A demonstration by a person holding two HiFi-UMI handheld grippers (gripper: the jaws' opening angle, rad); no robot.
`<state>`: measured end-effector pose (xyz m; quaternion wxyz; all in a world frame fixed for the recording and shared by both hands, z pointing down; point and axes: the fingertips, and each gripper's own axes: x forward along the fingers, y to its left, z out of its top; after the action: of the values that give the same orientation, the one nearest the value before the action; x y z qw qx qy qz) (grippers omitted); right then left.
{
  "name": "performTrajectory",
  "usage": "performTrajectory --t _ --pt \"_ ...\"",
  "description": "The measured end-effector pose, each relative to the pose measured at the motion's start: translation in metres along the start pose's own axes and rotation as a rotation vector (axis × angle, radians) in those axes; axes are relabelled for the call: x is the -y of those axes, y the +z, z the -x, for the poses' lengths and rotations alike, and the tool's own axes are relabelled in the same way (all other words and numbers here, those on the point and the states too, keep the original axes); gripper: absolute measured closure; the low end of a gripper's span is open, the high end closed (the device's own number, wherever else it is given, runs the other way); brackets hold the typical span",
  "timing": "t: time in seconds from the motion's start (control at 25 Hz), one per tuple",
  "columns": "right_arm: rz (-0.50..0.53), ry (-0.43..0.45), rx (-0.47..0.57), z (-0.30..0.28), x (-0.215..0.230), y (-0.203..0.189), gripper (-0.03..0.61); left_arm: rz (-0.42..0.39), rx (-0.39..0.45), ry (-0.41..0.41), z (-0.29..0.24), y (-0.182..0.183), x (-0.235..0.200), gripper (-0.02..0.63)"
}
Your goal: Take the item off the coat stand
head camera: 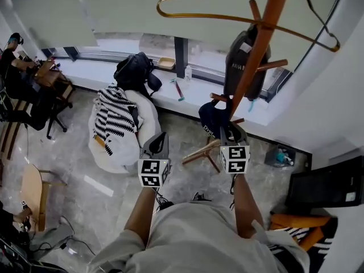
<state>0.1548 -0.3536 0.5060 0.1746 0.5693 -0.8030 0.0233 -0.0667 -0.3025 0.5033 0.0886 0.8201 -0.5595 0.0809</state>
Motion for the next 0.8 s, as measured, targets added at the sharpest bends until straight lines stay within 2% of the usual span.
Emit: performTrajectory --t 0.16,0.32,0.8 --pt "-0.004 -0.008 0.006 0.004 -0.001 0.005 0.532 0.013 0.011 -0.025 0.002 0.001 0.01 0.604" --pt "0.001 -0.022 0.014 0.012 0.0 0.013 0.537 0.022 0.012 -0.051 0.003 0.002 0.019 0.604" --pt "-0.003 -0.046 0.049 0.024 -0.012 0.035 0.546 0.041 0.008 -0.073 0.019 -0.004 0.012 0.604"
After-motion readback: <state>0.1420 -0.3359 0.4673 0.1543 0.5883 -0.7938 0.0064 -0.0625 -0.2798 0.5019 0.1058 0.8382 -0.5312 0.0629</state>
